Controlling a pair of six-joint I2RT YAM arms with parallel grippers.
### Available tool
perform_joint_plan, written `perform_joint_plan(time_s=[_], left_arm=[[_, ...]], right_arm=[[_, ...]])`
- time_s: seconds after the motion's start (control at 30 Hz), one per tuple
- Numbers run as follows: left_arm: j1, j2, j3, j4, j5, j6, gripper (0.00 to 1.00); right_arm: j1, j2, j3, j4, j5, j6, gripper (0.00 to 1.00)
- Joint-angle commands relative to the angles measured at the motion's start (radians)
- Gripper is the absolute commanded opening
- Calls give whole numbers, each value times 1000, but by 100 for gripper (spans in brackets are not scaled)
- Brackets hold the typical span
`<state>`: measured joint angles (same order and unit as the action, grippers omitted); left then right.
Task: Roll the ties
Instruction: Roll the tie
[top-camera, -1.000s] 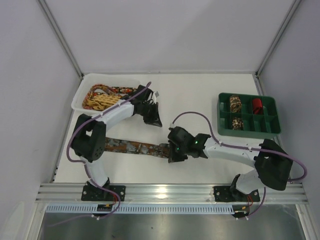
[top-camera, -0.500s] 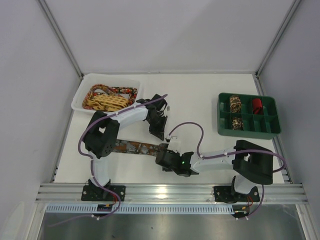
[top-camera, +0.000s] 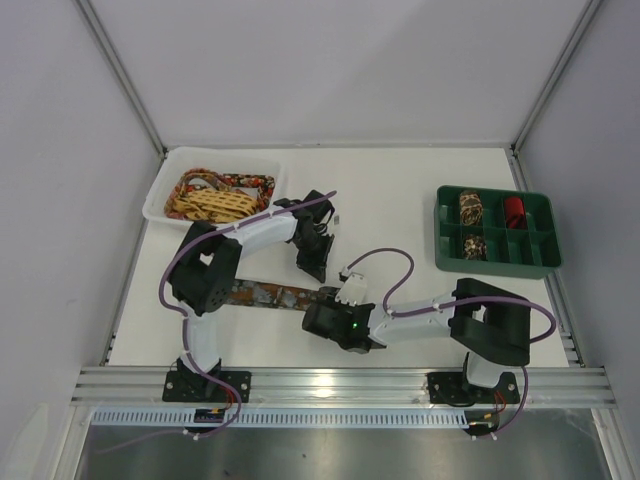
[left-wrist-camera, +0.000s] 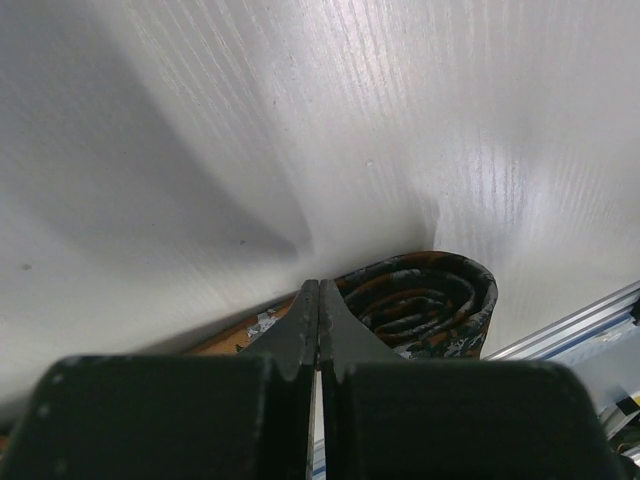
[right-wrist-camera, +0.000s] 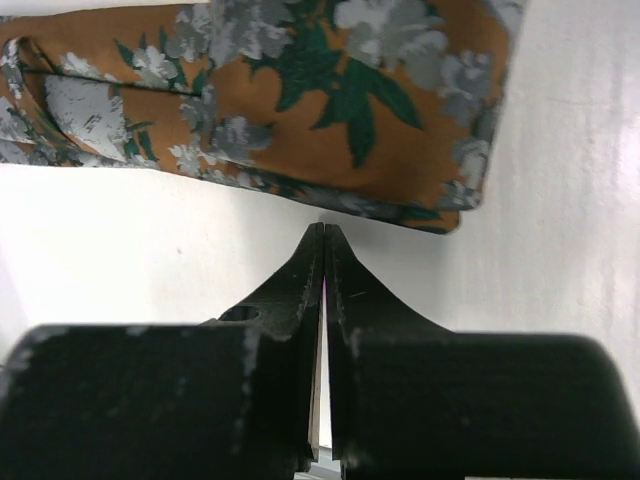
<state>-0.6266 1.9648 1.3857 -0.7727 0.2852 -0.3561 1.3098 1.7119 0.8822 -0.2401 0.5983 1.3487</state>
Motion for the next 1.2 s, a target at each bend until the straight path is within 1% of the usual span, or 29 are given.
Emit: perform_joint_plan(time_s=[0.0,0.13,0.27,0.5,0.7,0.97,1.17], left_arm=[[-7,3,12,16,25,28,0],[-8,19,21,24,51,22,1],[-16,25,15,36,88,23,0],[-41,9,-5,35,69,42,0],[-39,-23,-63,52,63,49,0],[-41,-60,-100,64,66,54,0],[-41,-18,-30,15,3,69,1]], right_arm=[[14,-18,-38,-123,54,84,0],[16,-14,-43,-148,54,139,0],[14,-15,-52,-142,54,159,0],[-21,-12,-69,-119,23,188,0],[-76,11,-52,-84,-15,161,0],[-96,29,-20,-61,-23,119,0],[-125,17,-19,-39,-6,81,0]])
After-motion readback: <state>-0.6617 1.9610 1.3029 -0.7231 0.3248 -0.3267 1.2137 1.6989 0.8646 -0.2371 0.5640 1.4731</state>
